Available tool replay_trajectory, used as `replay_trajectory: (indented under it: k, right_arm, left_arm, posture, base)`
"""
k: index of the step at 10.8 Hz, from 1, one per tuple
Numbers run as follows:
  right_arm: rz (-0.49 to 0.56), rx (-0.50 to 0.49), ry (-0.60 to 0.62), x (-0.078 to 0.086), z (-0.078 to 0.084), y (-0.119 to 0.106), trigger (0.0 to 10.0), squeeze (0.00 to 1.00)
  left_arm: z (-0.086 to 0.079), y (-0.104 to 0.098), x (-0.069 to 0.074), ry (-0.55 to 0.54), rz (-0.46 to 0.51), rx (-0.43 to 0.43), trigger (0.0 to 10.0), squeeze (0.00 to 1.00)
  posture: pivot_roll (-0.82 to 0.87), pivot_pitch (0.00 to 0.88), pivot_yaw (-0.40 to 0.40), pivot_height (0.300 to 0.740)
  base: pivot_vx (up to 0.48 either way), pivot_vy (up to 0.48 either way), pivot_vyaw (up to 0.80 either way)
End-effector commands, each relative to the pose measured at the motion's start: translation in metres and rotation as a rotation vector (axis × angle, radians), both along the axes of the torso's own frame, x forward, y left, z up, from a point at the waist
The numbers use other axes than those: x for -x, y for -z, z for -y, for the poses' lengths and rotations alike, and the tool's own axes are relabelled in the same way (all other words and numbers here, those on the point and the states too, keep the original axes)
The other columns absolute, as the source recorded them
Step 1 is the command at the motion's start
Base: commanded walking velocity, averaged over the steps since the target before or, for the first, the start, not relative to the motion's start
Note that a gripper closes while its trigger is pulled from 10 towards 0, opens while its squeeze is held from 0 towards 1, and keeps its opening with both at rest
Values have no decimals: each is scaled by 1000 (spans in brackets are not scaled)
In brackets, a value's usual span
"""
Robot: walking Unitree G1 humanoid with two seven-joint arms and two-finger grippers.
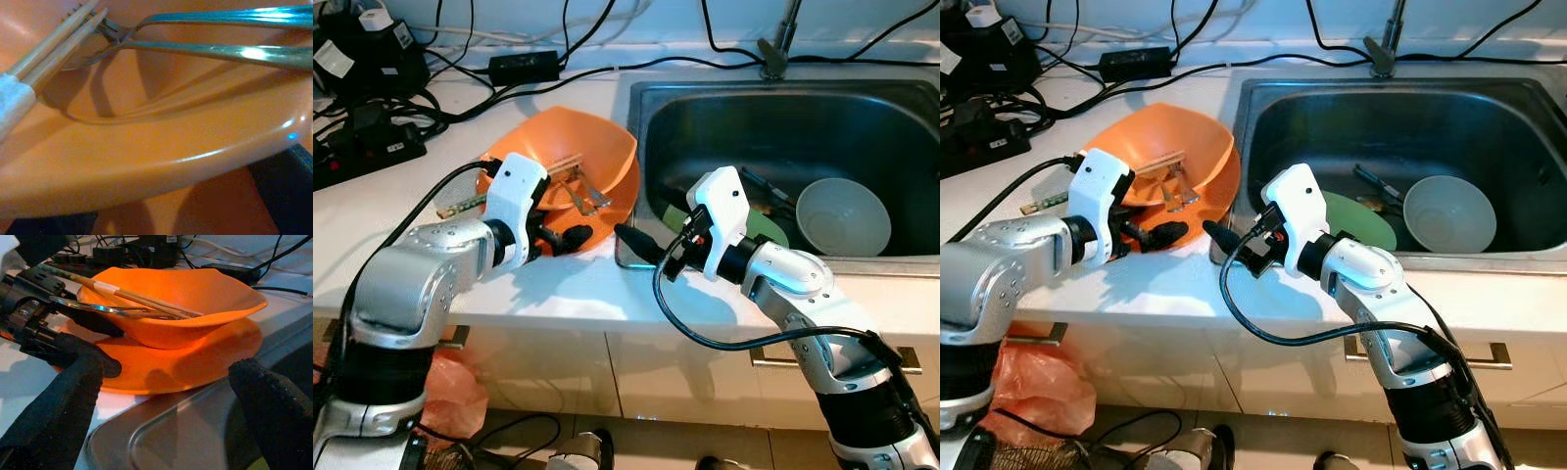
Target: Kitchen organization
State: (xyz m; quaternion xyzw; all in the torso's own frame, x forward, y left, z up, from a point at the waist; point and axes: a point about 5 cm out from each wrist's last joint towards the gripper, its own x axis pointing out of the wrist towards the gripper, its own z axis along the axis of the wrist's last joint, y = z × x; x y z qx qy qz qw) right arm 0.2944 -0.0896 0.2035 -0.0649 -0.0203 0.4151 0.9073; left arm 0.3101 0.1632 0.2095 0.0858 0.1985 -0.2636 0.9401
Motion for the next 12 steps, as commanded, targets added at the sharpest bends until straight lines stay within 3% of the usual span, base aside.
replay_trajectory:
  k: [1,2,4,6,7,10,12]
  right_arm:
    - [9,3,-3,1,0,-2,10000,0]
    - [10,4,-3,0,0,-2,10000,0]
    - [14,9,-3,-2,2,-4,10000,0]
    - [18,13,-1,-4,4,-5,10000,0]
    - [19,15,-1,-5,4,-6,10000,0]
    - [23,20,-4,-9,5,-7,10000,0]
    - [28,21,-8,-11,5,-8,10000,0]
  left_arm:
    - [-4,19,-1,-58,-50,-44,10000,0]
    - [-9,12,-7,-105,25,-57,10000,0]
    - [-3,-8,-6,-73,181,-119,10000,0]
    - [-3,-18,-2,-80,252,-109,10000,0]
    - [-1,-19,2,-68,249,-94,10000,0]
    - [14,-25,27,145,189,-84,10000,0]
    - [12,-34,30,189,184,-74,10000,0]
  posture:
    - [115,156,86,740]
    - [113,154,81,740]
    - [112,149,72,740]
    - [114,146,61,740]
    - [116,146,58,740]
    - [122,136,46,740]
    - [124,127,42,740]
  base:
    - [0,0,0]
    - [0,0,0]
    - [0,0,0]
    - [0,0,0]
    - [0,0,0]
    - [0,0,0]
    - [0,0,0]
